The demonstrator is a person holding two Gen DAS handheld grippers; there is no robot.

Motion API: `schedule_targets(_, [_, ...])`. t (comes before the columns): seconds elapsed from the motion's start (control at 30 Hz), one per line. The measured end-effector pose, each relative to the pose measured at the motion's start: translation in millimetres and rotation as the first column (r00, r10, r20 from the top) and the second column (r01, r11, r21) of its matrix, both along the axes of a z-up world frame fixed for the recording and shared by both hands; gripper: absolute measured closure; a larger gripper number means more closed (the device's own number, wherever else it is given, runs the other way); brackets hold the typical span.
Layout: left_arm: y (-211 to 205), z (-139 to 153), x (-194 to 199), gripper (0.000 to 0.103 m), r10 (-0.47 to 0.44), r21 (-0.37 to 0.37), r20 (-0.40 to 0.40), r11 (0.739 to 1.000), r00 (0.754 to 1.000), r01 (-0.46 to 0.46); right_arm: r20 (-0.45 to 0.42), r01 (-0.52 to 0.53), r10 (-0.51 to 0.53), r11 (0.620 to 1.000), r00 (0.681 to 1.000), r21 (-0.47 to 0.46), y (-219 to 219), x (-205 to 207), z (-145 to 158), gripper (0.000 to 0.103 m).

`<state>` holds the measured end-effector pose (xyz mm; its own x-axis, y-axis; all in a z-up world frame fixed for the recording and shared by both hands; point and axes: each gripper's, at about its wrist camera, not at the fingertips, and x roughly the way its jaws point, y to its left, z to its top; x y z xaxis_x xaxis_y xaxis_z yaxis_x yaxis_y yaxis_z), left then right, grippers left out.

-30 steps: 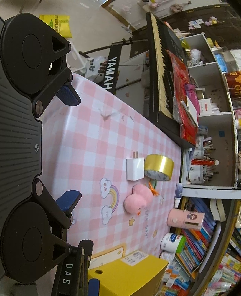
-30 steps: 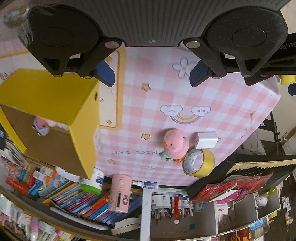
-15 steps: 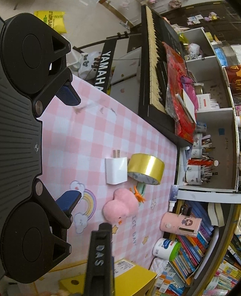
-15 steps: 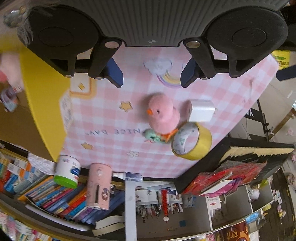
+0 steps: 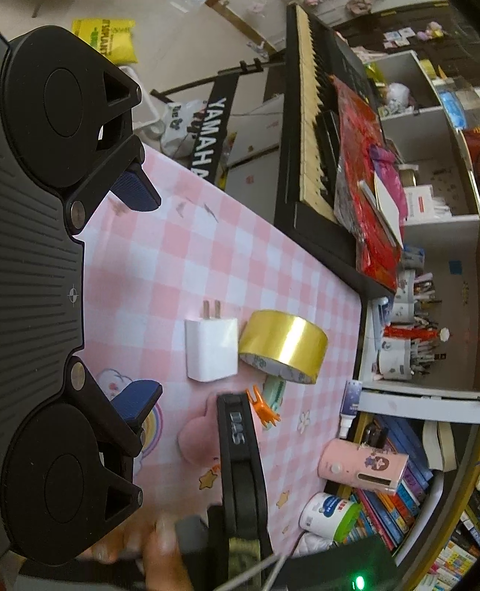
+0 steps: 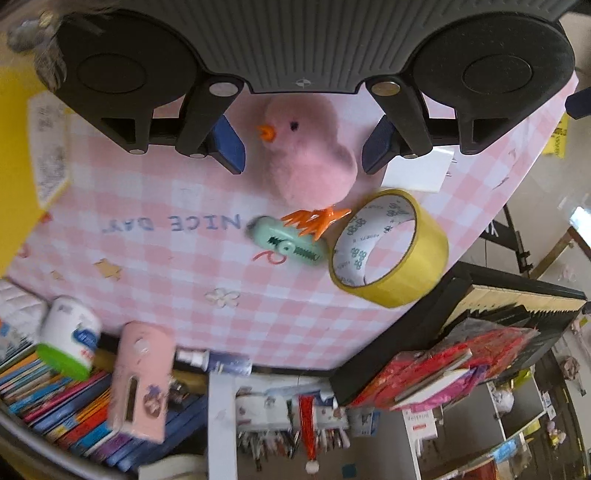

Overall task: Organize objects
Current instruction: 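Grasp the pink plush chick with right tool while left tool grasps the white plug, then carry the pink chick and white plug over the yellow box with both tools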

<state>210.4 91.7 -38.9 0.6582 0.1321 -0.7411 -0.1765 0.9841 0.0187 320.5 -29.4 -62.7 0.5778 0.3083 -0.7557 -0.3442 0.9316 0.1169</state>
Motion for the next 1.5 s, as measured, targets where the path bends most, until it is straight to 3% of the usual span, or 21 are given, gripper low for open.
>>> schedule_targets(0.07, [-2, -1, 7, 0.004, -0.009, 0.002, -0.004, 1.0, 1.0, 0.009, -0.021, -0.002, 0.002, 1.0, 1.0, 0.004, 3, 8, -6, 0.037])
schedule_targets(0.13, [-4, -4, 15, 0.004, -0.016, 0.004, -0.016, 1.0, 1.0, 0.016, -0.052, 0.008, -0.007, 1.0, 0.999, 0.013, 4, 14, -8, 0.05])
schedule_targets(0.23, [-7, -4, 27, 0.004, -0.029, 0.0, -0.011, 1.0, 1.0, 0.029, -0.073, -0.004, 0.007, 0.999, 0.997, 0.04, 3, 18, -5, 0.051])
schedule_targets(0.37, [-13, -8, 45, 0.005, -0.021, -0.014, 0.02, 1.0, 1.0, 0.021, -0.041, 0.028, -0.024, 0.996, 0.999, 0.081, -10, 13, 14, 0.051])
schedule_targets(0.5, [-19, -18, 67, 0.005, -0.013, -0.042, 0.013, 0.999, 1.0, 0.014, 0.051, 0.063, -0.065, 0.997, 0.997, 0.042, -23, 3, 30, 0.051])
schedule_targets(0.67, [-27, -30, 84, 0.022, -0.031, 0.009, -0.024, 0.999, 0.999, 0.031, 0.062, 0.096, -0.099, 0.994, 0.993, 0.045, -39, -4, 36, 0.051])
schedule_targets(0.77, [-27, -36, 85, 0.035, 0.003, 0.028, -0.05, 1.0, 0.999, -0.002, 0.067, 0.095, -0.098, 0.995, 0.993, 0.043, -45, -13, 38, 0.051])
schedule_targets(0.8, [-26, -38, 84, 0.038, 0.013, 0.026, -0.053, 1.0, 0.999, -0.011, 0.076, 0.092, -0.095, 0.995, 0.993, 0.037, -46, -16, 39, 0.051])
schedule_targets(0.97, [-21, -38, 80, 0.039, -0.012, 0.007, -0.041, 1.0, 0.999, 0.012, 0.114, 0.068, -0.069, 0.998, 0.991, 0.016, -49, -35, 46, 0.051])
schedule_targets(1.03, [-15, -32, 74, 0.039, -0.005, -0.036, -0.034, 0.999, 0.999, 0.004, 0.116, 0.068, -0.07, 0.998, 0.991, 0.014, -52, -43, 48, 0.051])
schedule_targets(1.5, [-11, 38, -23, 0.039, -0.072, -0.161, 0.123, 0.983, 0.99, 0.091, 0.096, 0.066, -0.065, 0.998, 0.993, -0.014, -73, -107, 54, 0.051])
